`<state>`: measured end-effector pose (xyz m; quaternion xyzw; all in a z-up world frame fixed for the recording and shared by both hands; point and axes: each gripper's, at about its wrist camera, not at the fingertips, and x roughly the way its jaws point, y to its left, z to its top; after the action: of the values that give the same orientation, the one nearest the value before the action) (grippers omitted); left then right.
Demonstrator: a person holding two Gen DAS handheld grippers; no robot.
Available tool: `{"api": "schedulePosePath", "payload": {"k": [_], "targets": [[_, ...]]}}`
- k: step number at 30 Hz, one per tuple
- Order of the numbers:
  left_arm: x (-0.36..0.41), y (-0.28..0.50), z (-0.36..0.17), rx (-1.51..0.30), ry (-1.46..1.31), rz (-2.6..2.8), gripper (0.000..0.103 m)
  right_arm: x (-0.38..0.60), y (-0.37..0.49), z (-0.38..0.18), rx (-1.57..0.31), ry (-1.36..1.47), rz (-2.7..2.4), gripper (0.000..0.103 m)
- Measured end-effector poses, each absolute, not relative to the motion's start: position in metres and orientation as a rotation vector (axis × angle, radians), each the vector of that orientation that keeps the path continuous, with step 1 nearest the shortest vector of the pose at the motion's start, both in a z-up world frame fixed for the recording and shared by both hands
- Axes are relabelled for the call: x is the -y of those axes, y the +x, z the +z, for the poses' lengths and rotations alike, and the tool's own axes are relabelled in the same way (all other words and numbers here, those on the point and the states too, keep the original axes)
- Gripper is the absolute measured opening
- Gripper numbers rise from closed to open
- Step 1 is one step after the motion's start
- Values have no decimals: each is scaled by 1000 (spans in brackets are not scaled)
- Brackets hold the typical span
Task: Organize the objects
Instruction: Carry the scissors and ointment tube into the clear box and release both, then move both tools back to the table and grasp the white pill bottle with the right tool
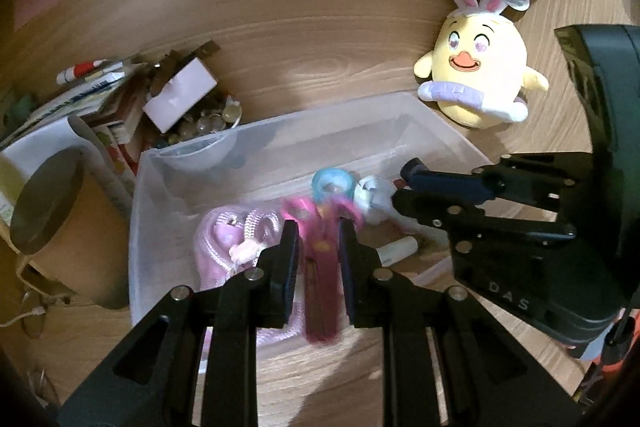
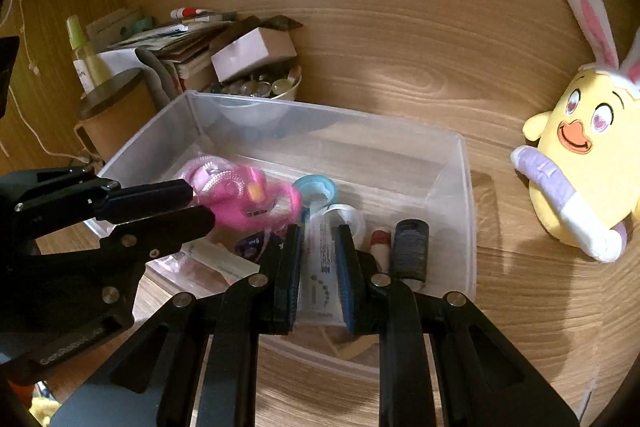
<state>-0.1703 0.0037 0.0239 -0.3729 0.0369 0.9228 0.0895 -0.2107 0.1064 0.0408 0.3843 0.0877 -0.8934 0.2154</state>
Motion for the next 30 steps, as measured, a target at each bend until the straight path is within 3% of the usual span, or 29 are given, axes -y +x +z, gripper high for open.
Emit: {"api": "schedulePosePath", "payload": {"k": [2, 5, 10, 16, 20, 30], "targets": [[-3, -169, 25, -110, -1112, 2744, 23, -107, -208, 43, -267, 1055, -2482, 19], [0, -164, 31, -96, -1088, 2762, 40, -109, -202, 49, -269, 1033, -2494, 33], [3, -145, 46, -102, -1025, 2803, 63, -118, -185, 63, -265, 988, -2511, 37], [1, -111, 61, -122, -930, 2876, 96, -129, -149, 79, -264, 903, -2537, 54], [0, -88, 61, -109, -922, 2887, 100, -137, -124, 82, -235, 871, -2559, 66], [6, -47, 23, 17, -1089, 2844, 101, -146, -71, 42, -178, 983, -2488, 67]]}}
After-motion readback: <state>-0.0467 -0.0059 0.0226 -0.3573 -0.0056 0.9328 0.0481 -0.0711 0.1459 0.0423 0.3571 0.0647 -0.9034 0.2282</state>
